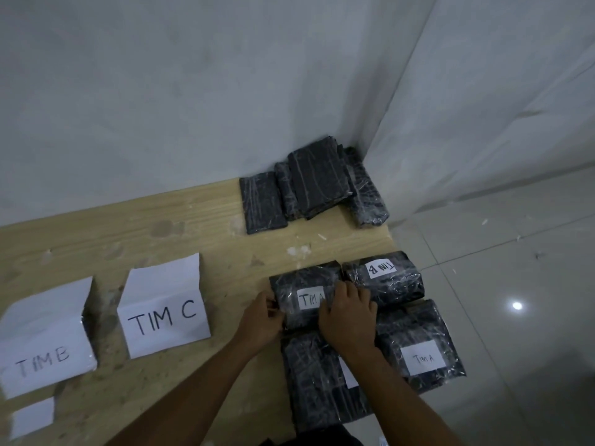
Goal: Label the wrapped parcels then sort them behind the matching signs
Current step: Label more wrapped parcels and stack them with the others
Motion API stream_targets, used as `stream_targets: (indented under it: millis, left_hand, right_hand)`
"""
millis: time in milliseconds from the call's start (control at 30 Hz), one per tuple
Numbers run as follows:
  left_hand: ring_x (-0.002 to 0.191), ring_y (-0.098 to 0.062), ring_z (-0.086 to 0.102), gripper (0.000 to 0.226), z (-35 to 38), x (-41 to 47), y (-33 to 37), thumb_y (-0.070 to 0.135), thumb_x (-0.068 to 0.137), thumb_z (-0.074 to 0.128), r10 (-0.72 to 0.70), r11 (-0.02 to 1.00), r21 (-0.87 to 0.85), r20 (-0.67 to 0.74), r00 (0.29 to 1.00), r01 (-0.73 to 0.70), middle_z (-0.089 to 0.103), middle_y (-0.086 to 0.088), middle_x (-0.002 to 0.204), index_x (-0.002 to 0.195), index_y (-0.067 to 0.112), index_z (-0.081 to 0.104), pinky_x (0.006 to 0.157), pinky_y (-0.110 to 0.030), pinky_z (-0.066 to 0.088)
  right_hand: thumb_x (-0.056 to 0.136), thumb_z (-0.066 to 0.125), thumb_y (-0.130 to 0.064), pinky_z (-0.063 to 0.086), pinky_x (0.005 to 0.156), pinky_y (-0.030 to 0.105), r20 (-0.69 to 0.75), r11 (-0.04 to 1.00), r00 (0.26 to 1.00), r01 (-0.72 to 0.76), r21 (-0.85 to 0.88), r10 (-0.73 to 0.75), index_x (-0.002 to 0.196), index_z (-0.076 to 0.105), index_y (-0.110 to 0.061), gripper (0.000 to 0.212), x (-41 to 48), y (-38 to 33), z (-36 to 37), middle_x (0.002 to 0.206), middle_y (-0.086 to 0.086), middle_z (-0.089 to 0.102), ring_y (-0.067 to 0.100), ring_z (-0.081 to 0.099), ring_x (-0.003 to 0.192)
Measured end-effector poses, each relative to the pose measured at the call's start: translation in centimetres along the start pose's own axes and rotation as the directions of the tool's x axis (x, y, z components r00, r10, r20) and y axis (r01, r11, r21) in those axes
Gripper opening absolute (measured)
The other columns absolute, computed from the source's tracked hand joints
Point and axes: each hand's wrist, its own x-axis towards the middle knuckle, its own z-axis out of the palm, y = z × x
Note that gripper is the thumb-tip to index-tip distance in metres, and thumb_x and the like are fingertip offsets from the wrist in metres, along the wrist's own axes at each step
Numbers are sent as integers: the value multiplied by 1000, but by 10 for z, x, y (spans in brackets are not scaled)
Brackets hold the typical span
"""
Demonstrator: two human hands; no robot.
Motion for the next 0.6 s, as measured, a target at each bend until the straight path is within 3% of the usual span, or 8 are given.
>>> stream_targets:
  millis: [167,267,400,533,600]
  left_hand:
    - [95,-14,56,16,-4,3,-4,27,94,55,-35,999,4,48,998,35,56,6,98,107,18,51,79,-24,42]
    - [88,-11,56,3,-12,5,-2,22,94,55,-36,999,-3,24,999,37,55,10,90,96,21,52,72,-20,42]
    - [82,-10,55,6,-30,11,10,16,94,51,-35,999,-25,-51,998,34,55,7,88,100,18,51,60,-15,40]
    - [81,-7,54,10,-48,19,29,19,95,53,-6,998,-70,-115,993,-2,54,5,91,104,18,50,60,-17,42]
    - [78,-3,53,11,-56,23,36,24,96,52,5,996,-88,-137,991,-17,54,7,93,106,20,49,56,-18,42]
  right_hand:
    - [92,53,-36,46,87,45,-118,980,993,27,198,-3,116,51,-11,35,22,-6,-8,116,11,57,31,51,110]
    - [91,57,-30,48,79,41,-172,915,985,88,394,-21,116,52,-8,33,45,-11,-21,112,13,55,31,53,100]
    - [91,59,-27,47,87,37,-45,714,994,-37,700,96,122,47,-9,38,91,-25,-45,122,12,50,27,53,107]
    - [90,63,-27,43,93,36,109,521,979,-185,833,174,128,43,-10,46,138,-35,-65,129,12,50,24,51,110]
    - [90,63,-29,44,91,36,78,545,985,-152,824,156,137,35,-12,57,154,-41,-70,132,14,50,28,53,112]
